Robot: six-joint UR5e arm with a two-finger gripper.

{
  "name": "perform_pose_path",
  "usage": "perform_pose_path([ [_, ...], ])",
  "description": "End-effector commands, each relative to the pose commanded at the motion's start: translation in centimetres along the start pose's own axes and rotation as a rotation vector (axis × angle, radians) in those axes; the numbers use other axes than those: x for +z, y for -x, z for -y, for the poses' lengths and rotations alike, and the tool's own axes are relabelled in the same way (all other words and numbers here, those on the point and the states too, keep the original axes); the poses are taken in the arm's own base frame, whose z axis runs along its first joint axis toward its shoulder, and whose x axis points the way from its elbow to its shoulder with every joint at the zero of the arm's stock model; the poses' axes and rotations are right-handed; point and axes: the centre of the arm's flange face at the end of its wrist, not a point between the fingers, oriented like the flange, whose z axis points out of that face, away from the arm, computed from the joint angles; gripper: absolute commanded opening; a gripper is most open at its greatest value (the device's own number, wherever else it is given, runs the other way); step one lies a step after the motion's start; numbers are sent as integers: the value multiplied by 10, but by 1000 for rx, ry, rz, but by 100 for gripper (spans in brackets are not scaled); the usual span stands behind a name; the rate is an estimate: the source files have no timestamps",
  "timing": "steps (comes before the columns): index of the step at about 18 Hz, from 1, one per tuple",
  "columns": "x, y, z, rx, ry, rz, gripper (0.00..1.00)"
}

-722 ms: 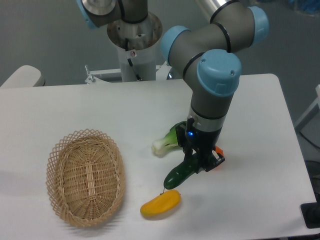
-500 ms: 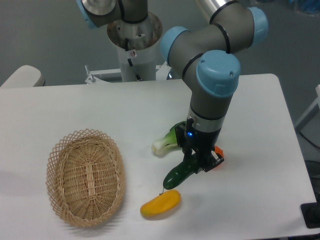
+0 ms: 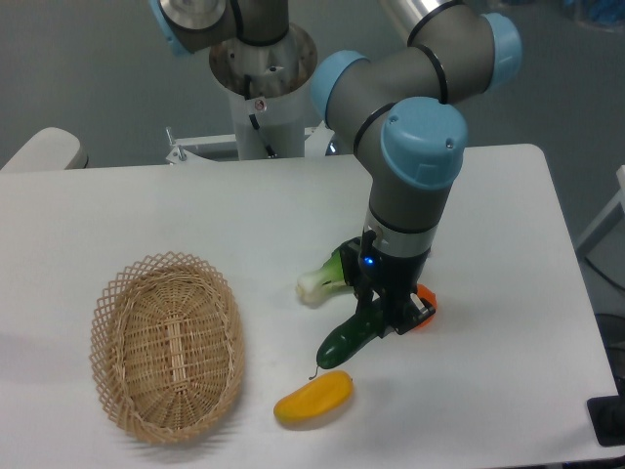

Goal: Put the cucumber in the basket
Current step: 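Lift the green cucumber held in the gripper off the table, then carry the cucumber toward the wicker basket, then lower the cucumber into the basket and open the gripper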

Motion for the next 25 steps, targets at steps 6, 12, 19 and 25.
perform_pose_path([
  [6,7,-46,22,-83,27,-29,5],
  [12,42,-101,90,-329,99,-64,5],
  [19,86,-169,147,-462,198,-85,5],
  [25,110,-207,165,-538,251,-93,5],
])
